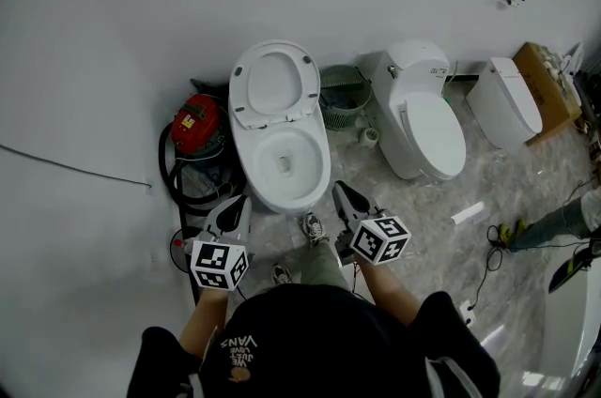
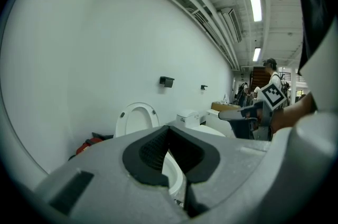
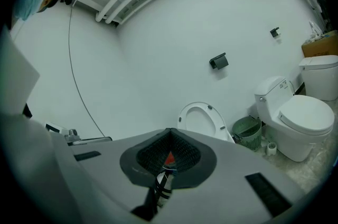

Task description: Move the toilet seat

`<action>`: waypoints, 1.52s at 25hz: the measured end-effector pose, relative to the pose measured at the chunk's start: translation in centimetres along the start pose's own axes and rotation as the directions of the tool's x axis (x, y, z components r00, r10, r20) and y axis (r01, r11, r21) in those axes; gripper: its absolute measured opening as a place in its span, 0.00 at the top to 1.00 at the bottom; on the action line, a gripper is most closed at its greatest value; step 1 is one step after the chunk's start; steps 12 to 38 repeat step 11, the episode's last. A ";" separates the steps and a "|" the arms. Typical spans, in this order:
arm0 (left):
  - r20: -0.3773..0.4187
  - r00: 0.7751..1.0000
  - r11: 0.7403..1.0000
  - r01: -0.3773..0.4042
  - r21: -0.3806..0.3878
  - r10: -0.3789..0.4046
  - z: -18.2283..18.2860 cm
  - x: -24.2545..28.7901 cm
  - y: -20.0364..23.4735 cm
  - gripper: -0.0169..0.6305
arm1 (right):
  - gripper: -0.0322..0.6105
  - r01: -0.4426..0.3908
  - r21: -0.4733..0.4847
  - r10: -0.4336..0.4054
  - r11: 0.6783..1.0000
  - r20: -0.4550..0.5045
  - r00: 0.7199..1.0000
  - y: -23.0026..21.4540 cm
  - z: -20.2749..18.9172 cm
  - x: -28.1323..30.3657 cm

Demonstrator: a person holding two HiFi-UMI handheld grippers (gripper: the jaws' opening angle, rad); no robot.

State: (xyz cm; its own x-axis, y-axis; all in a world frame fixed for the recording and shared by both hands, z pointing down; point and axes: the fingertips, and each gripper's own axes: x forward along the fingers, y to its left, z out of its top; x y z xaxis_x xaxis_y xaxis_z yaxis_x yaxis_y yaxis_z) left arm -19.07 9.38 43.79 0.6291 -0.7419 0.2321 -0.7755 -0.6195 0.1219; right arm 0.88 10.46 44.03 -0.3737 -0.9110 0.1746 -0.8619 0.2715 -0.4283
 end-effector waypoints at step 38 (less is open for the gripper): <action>0.007 1.000 1.000 -0.005 -0.007 0.005 0.3 -0.4 0.4 0.97 | 0.95 -0.001 0.002 0.001 1.000 0.001 1.000 0.6 0.0 0.5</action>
